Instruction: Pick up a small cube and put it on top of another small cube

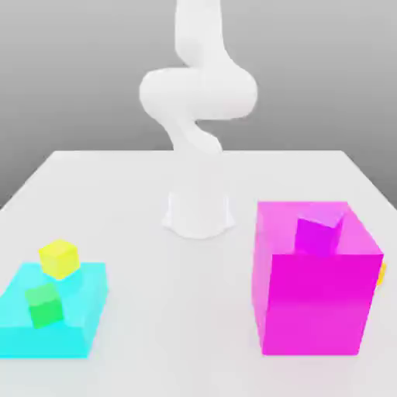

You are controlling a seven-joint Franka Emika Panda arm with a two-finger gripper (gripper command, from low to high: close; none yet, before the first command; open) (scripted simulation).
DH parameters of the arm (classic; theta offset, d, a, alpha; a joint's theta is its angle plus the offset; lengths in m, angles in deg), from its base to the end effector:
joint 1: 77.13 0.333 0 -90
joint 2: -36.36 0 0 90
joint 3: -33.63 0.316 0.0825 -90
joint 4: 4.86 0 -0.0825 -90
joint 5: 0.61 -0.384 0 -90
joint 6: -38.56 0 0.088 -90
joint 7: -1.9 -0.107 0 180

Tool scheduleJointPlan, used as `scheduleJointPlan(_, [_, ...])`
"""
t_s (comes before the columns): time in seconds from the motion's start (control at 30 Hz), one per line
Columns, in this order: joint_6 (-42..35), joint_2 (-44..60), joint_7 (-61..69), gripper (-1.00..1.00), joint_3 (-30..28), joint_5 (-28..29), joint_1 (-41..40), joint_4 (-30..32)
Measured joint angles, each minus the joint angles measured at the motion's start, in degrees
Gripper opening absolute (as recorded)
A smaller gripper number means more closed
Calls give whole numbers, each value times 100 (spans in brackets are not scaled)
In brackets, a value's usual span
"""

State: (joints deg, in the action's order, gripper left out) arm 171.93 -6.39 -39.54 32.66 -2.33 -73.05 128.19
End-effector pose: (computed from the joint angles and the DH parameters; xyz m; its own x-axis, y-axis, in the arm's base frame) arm 0.3675 0.0181 0.6834 0.5867 -0.6493 0.4840 -0.4399 -0.7573 -0.4826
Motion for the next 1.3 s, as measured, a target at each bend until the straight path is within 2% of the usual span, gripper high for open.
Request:
scheduleJointPlan(0.43, [799,1649,2313,0,-144,-913,1905,652])
scheduleJointPlan(0.83, [1543,3127,4145,0,281,-1368,3232,1247])
scheduleJointPlan(1.07, [2041,3935,4855,0,720,-1131,3836,1617])
scheduleJointPlan(1.2, [2344,4371,5024,0,863,-666,4181,1838])
scheduleJointPlan(1.3, [2561,4682,5008,0,903,-115,4384,2002])
